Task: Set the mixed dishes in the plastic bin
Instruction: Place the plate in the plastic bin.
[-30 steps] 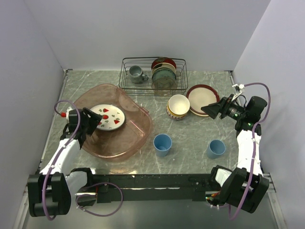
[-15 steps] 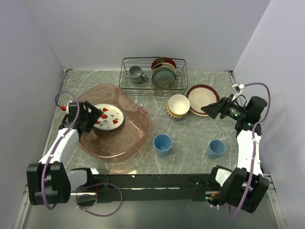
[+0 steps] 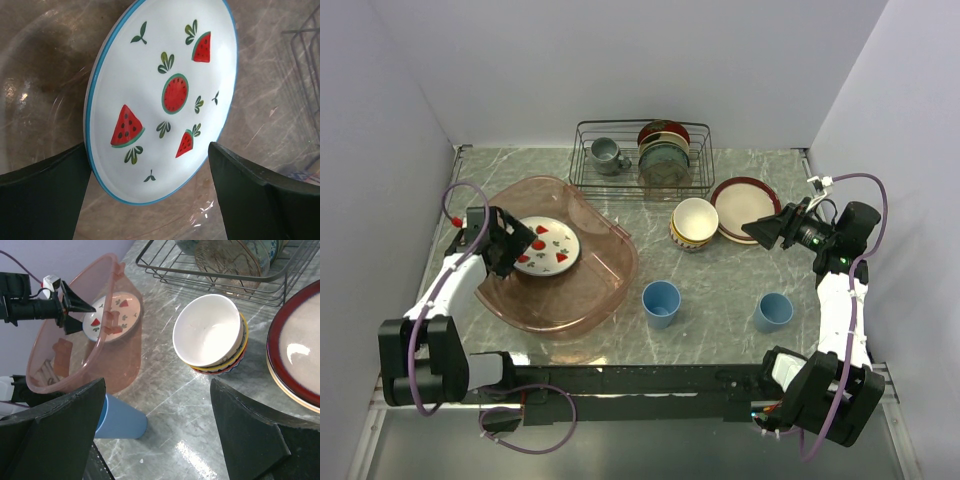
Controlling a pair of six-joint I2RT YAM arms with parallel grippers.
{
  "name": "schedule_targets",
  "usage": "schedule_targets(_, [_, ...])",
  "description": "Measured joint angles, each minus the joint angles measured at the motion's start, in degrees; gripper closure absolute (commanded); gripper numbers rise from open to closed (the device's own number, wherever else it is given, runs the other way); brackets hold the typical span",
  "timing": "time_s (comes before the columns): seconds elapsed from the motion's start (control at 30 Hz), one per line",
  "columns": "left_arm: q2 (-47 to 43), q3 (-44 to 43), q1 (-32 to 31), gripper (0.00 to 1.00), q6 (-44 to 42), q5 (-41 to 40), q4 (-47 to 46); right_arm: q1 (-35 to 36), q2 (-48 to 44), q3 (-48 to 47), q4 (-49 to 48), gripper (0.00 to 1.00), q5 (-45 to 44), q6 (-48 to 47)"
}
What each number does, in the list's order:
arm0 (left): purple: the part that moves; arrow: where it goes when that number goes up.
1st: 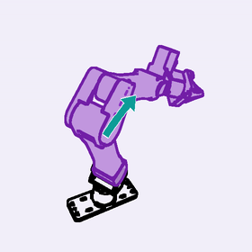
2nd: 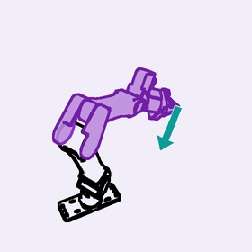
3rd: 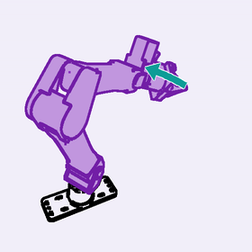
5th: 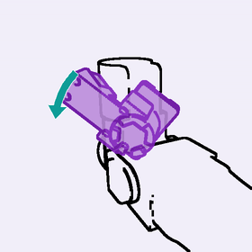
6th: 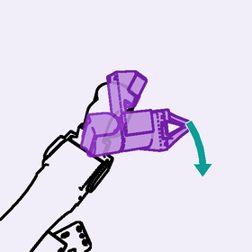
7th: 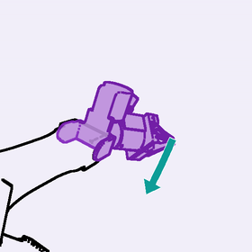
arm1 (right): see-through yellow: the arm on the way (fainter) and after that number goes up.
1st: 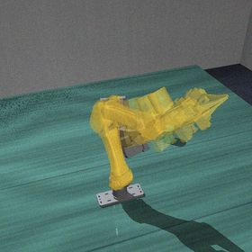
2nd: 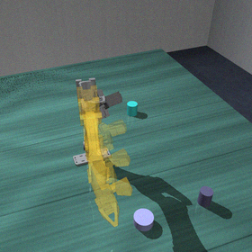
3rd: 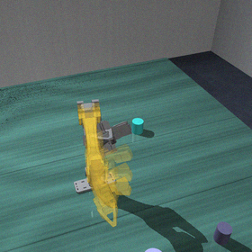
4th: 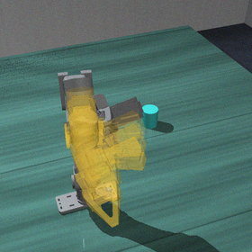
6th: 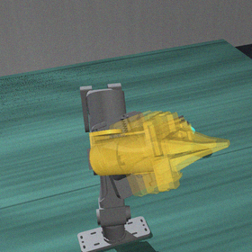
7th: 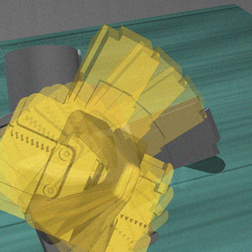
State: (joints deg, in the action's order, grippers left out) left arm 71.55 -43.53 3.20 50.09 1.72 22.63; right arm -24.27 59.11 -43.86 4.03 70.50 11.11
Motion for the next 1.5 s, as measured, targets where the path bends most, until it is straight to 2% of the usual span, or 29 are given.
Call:
schedule_targets(0.5, [7.65, -6.47, 0.04, 0.01, -1.25, -0.59, 6.34, 0.0, 0.0, 0.0, -0.02, 0.07, 0.0, 0.17])
schedule_targets(0.83, [10.82, -13.03, 0.04, 0.01, -2.32, -3.85, 12.46, 0.0, 0.0, 0.0, -0.04, 0.07, 0.02, 0.17])
schedule_targets(1.5, [9.09, -16.61, 0.0, 0.01, -6.16, -4.44, 15.08, 0.0, 0.0, 0.0, 0.02, 0.07, -0.02, 0.11])
